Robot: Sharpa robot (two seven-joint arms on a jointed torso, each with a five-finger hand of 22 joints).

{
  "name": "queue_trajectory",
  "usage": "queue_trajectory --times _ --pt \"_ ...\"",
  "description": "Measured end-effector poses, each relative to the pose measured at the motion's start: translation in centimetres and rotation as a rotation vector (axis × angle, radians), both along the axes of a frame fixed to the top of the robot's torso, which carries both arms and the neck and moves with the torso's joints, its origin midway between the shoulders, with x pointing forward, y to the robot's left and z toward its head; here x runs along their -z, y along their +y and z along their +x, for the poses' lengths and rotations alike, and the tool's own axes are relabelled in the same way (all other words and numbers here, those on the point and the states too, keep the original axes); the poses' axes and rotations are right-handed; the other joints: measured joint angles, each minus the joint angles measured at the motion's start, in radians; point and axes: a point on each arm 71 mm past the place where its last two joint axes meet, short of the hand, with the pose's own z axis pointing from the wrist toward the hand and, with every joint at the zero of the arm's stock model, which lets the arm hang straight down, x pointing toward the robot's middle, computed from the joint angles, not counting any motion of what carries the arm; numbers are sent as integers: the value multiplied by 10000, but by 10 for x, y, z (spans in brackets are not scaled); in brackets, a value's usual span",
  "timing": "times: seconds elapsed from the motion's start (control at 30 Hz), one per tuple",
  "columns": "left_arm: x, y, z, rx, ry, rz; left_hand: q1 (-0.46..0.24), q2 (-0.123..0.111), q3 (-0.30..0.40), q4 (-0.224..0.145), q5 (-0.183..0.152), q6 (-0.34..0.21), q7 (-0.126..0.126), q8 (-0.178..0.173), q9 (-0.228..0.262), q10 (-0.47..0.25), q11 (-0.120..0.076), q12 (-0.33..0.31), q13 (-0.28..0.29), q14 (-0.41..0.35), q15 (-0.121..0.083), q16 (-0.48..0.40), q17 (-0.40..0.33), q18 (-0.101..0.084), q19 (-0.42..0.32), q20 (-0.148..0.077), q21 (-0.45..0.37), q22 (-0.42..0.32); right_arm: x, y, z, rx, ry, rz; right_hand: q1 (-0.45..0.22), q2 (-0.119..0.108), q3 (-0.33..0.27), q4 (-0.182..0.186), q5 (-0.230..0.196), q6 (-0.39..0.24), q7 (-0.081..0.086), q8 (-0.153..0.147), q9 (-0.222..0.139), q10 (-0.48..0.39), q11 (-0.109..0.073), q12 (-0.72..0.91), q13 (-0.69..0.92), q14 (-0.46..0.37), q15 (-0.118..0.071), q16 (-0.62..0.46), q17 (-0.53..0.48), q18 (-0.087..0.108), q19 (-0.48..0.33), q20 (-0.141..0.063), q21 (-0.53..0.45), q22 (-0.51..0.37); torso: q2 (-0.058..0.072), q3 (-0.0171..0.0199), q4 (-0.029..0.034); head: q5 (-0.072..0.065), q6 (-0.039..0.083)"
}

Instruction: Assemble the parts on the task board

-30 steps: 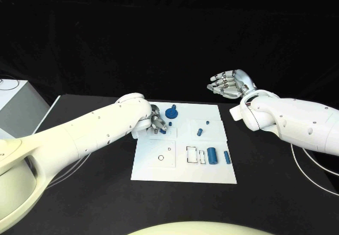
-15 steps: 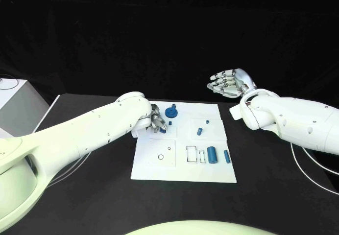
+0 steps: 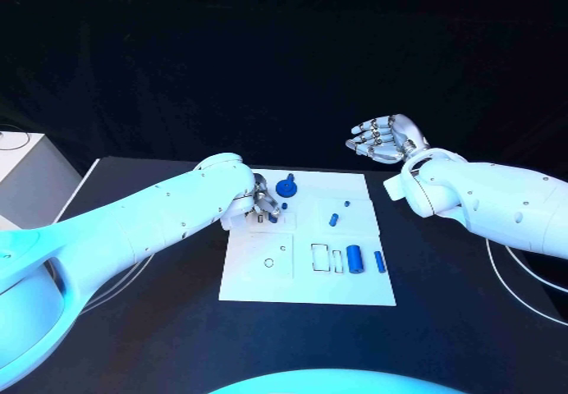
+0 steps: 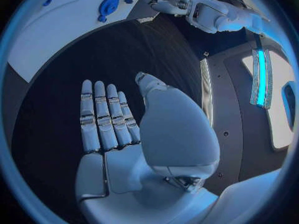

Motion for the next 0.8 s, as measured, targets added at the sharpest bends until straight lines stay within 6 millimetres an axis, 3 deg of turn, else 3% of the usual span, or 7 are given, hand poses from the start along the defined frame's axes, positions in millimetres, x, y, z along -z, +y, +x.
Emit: queue_trajectory --times 0.07,0.13,0.63,0.8 --pt "0 0 0 -16 -1 -3 67 120 -115 25 -484 41 -34 -126 0 34 -33 0 0 18 -18 0 0 -1 36 -36 0 13 0 0 0 0 1 0 0 0 0 0 0 0 0 0 0 0 0 0 0 0 0 0 0 1 0 0 0 0 0 0 1 -11 -11" --pt "0 0 0 -26 3 -11 80 133 -135 32 -678 60 -39 -136 0 34 -33 -9 0 19 -19 0 0 0 36 -36 0 17 0 0 0 0 1 -1 0 0 0 0 0 0 0 0 0 0 0 0 0 0 0 0 0 0 0 0 0 0 0 2 5 -23 -20" --pt "0 0 0 -98 30 -56 100 152 -163 4 -806 78 -57 -218 0 36 -29 -36 -7 19 -18 0 0 0 35 -36 -1 39 0 1 0 -16 9 2 0 0 -27 -27 0 -1 -1 0 1 0 0 0 -21 0 0 -39 -17 0 0 0 0 -19 -11 1 12 -35 -50" --pt "0 -1 1 -110 45 -54 161 214 -444 193 -914 209 -110 -274 5 52 -13 -84 -29 19 -17 -1 0 0 35 -35 -1 39 0 1 0 -23 11 4 0 0 -27 -27 0 -1 -1 0 1 0 0 0 -21 0 0 -39 -17 0 -2 2 0 -19 -10 -1 6 -37 -52"
